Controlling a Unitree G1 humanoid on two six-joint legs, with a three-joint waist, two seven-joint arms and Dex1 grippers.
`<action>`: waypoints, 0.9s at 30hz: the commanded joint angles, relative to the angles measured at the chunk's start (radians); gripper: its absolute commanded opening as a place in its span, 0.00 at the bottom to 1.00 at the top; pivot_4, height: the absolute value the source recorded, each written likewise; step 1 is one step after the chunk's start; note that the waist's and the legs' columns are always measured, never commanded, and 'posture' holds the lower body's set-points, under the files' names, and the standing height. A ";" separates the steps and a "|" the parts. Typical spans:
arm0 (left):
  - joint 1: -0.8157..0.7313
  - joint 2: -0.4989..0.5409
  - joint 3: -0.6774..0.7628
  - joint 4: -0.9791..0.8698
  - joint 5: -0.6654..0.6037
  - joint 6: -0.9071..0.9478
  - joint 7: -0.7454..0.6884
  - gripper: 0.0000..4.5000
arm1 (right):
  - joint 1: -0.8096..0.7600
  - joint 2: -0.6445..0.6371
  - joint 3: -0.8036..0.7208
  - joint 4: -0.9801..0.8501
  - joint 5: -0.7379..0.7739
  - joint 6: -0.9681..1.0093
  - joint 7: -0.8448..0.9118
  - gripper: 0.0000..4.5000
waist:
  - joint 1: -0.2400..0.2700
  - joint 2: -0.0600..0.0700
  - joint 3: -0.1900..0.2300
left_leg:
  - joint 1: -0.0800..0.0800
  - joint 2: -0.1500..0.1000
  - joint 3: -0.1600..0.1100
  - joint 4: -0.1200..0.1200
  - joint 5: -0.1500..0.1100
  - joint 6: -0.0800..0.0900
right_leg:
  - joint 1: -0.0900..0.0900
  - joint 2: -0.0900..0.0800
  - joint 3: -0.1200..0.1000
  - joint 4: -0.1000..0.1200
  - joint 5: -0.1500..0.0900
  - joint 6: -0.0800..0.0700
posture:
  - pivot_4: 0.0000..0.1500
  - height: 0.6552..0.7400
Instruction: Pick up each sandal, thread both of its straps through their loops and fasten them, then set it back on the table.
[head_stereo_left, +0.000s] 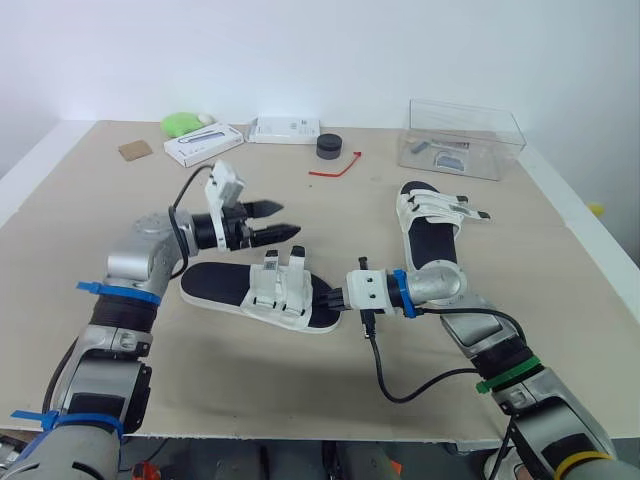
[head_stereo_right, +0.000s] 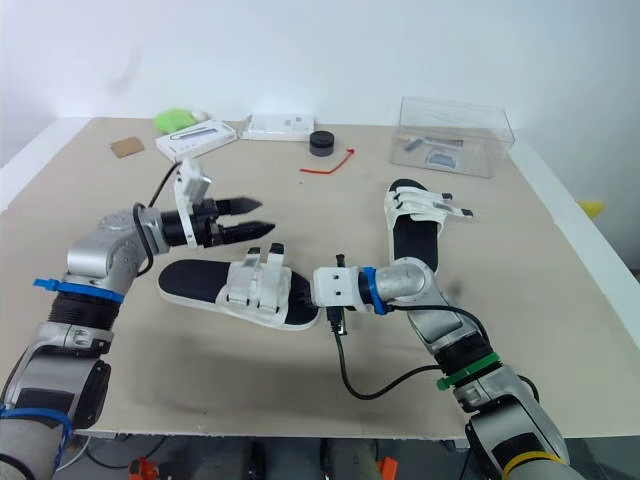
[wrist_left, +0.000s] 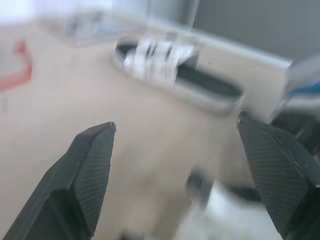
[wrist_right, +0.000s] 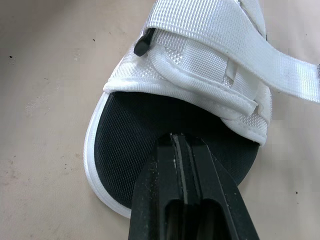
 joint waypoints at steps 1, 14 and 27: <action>0.020 -0.012 -0.016 -0.064 -0.029 0.047 -0.041 0.84 | 0.028 -0.020 0.030 0.059 -0.063 0.036 0.004 0.00 | 0.000 0.000 0.000 | 0.000 0.000 0.000 0.000 0.000 0.000 | 0.000 0.000 0.000 0.000 0.000 0.000 | 1.00 1.00; -0.085 -0.060 -0.134 0.185 0.091 0.091 -0.099 0.02 | 0.036 -0.018 0.033 0.048 -0.063 0.040 0.000 0.00 | 0.000 0.000 0.000 | 0.000 0.000 -0.001 0.001 0.000 0.000 | 0.000 0.001 -0.001 0.000 0.000 0.000 | 1.00 1.00; -0.169 -0.019 -0.207 0.363 0.204 0.094 -0.323 0.02 | 0.055 -0.030 0.027 0.024 -0.065 0.047 -0.004 0.00 | 0.000 0.000 0.000 | -0.002 0.000 -0.001 0.001 -0.001 0.001 | -0.001 0.001 -0.001 0.000 -0.001 0.000 | 1.00 1.00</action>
